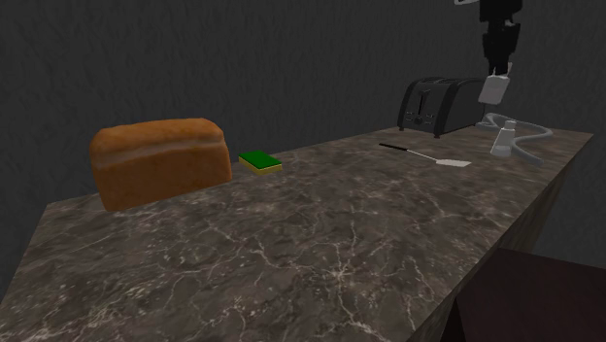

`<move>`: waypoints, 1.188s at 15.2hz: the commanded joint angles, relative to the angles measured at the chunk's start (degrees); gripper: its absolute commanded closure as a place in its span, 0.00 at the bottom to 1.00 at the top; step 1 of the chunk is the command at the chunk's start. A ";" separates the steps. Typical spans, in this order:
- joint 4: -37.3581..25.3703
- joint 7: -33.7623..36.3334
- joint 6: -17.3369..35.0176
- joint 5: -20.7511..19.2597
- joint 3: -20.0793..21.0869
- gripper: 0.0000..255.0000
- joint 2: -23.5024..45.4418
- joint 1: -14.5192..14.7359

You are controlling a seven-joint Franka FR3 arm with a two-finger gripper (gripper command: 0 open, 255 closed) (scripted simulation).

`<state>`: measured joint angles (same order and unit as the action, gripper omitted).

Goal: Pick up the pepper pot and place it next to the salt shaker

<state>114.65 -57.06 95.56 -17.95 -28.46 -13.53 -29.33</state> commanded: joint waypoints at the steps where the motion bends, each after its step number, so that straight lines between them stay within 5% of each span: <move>1: -0.53 -2.76 0.79 -0.45 -1.81 1.00 0.62 -1.04; 10: -5.00 -16.42 4.17 -0.45 -10.70 1.00 5.32 -5.86; 18: -13.40 -31.45 7.25 6.03 -18.76 1.00 15.80 -11.37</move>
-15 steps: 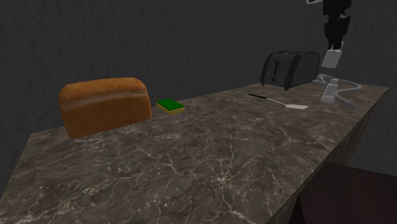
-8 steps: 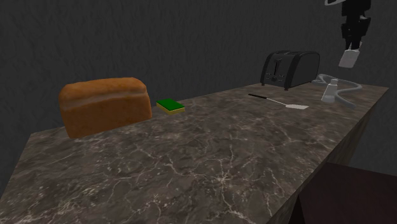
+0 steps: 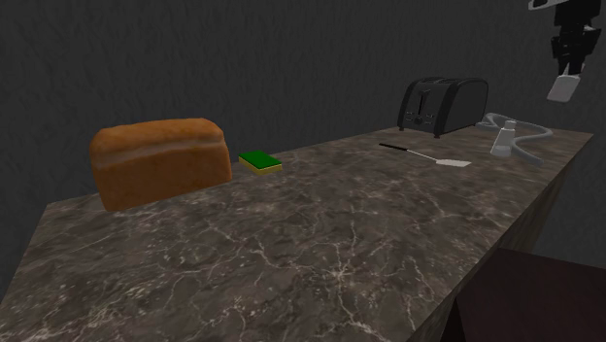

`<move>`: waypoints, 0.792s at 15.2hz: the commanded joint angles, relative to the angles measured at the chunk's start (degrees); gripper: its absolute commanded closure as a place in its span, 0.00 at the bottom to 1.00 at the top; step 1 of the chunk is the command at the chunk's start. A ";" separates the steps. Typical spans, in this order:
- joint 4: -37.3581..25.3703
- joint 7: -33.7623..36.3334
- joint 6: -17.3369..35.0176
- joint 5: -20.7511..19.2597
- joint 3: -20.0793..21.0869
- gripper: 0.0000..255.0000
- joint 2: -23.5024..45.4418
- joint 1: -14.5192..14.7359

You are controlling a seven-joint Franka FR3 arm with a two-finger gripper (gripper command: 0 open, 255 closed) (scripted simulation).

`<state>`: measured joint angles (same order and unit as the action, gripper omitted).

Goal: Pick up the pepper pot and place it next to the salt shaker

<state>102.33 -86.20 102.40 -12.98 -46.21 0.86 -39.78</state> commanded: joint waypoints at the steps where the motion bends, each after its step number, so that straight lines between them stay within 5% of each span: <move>1: -2.60 -4.60 0.69 2.59 -1.86 1.00 3.37 -2.11; 12: 4.80 -3.61 8.89 3.08 -1.76 1.00 4.59 -2.52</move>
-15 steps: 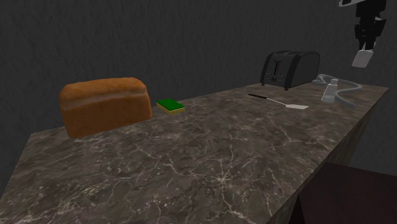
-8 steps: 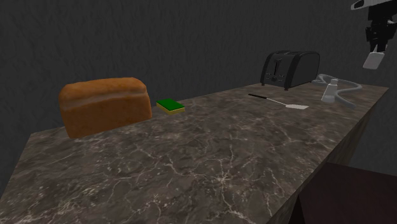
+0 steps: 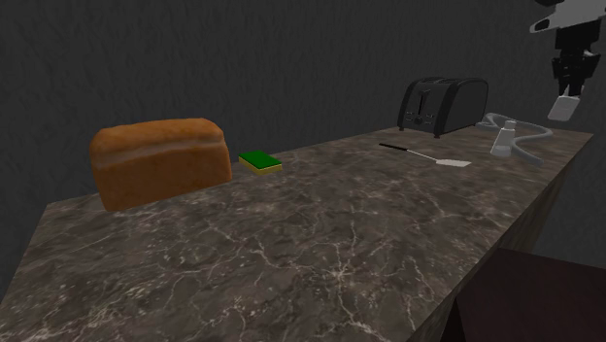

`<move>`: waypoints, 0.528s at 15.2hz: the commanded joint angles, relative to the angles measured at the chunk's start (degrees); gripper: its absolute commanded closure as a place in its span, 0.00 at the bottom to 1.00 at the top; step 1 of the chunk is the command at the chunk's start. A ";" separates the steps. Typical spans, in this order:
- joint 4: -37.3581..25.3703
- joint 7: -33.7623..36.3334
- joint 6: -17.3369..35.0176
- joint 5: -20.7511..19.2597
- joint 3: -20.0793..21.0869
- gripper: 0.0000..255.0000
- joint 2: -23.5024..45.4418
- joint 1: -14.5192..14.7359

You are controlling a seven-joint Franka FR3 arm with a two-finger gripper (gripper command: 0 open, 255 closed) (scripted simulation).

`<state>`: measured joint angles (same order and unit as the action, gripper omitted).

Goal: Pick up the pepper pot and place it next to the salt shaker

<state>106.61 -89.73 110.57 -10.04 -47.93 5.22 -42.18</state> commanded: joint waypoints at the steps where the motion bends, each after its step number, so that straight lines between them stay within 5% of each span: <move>1: 1.11 -0.05 1.47 0.26 -0.04 1.00 0.44 -0.17; 8: 4.88 -0.07 6.66 1.46 0.06 1.00 2.39 -0.68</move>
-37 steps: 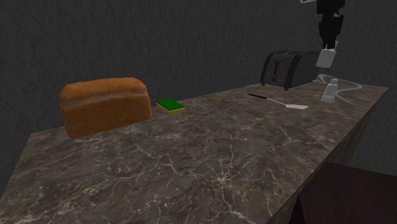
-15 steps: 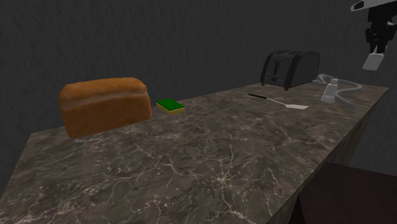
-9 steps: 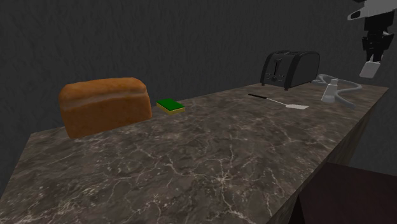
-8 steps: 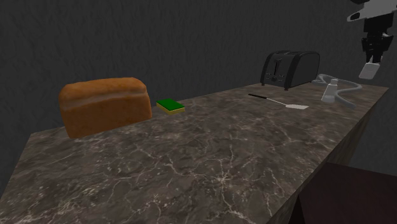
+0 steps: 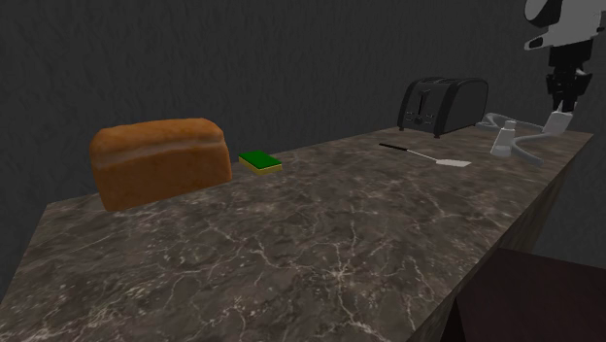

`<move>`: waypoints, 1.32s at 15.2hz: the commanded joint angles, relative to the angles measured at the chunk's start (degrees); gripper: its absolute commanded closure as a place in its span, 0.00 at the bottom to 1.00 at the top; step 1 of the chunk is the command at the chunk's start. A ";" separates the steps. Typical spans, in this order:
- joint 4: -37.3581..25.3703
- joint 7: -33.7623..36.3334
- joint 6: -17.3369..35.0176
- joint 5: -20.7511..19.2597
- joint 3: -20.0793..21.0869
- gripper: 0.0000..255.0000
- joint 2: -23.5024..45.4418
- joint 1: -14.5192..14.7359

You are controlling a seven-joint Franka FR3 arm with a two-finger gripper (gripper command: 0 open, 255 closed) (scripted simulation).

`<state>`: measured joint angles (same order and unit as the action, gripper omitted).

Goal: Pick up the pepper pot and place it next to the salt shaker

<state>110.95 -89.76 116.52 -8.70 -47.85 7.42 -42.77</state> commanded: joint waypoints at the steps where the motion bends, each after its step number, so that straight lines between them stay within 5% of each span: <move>1: 1.03 -0.08 1.44 0.34 0.02 1.00 0.52 -0.18; 13: 5.88 -1.20 10.09 3.94 1.04 1.00 5.57 -1.75; 20: 5.88 -1.20 10.09 3.93 1.05 1.00 5.57 -1.76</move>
<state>116.83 -90.95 126.61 -4.77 -46.80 12.99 -44.53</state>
